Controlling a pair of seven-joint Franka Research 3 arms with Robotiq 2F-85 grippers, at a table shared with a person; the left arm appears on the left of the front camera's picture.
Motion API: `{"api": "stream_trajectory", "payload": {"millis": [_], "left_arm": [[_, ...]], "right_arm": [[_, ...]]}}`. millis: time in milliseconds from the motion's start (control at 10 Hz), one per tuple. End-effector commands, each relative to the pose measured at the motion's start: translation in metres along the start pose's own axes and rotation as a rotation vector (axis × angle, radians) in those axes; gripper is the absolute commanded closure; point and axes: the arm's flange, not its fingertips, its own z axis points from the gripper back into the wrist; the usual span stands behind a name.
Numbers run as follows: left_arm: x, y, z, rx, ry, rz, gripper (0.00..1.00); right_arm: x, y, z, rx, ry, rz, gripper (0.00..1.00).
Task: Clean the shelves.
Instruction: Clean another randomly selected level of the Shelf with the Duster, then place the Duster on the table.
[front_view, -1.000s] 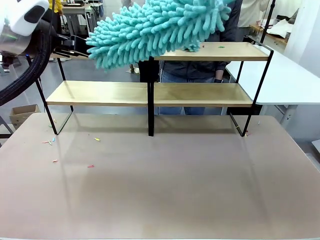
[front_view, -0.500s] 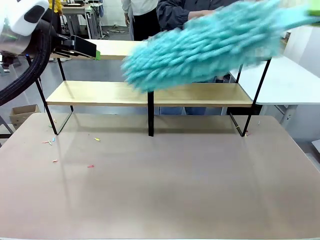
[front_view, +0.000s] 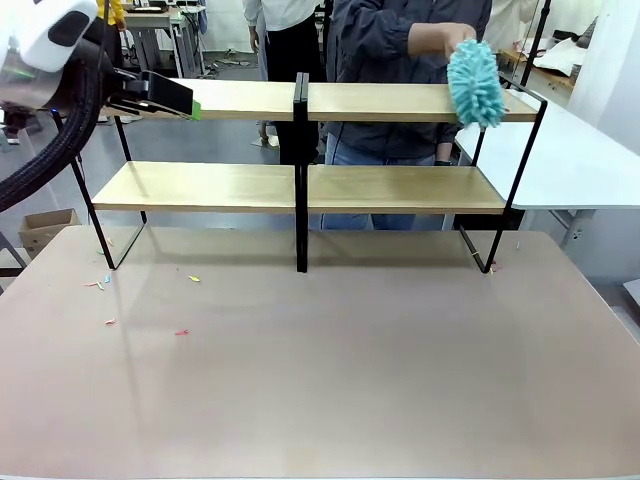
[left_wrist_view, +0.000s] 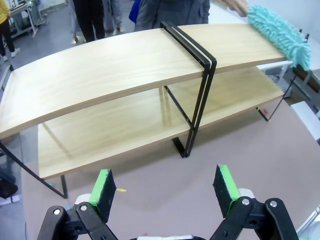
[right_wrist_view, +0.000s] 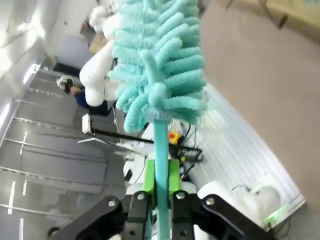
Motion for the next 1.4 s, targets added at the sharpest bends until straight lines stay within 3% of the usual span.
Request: {"api": "stream_trajectory", "payload": {"millis": [0, 200, 300, 1300], "left_arm": [[0.000, 0.001, 0.000, 0.006, -0.002, -0.001, 0.00], [0.000, 0.001, 0.000, 0.006, -0.002, -0.001, 0.00], [0.000, 0.001, 0.000, 0.006, -0.002, -0.001, 0.00], [0.000, 0.001, 0.000, 0.006, -0.002, -0.001, 0.00]], "right_arm": [[-0.022, -0.030, 0.019, 0.033, -0.235, 0.106, 0.88], [-0.048, -0.065, 0.024, 0.032, -0.460, 0.017, 0.88], [-0.033, -0.032, 0.041, 0.017, -0.243, 0.059, 0.88], [-0.033, -0.032, 0.041, 0.017, -0.243, 0.059, 0.88]]}}
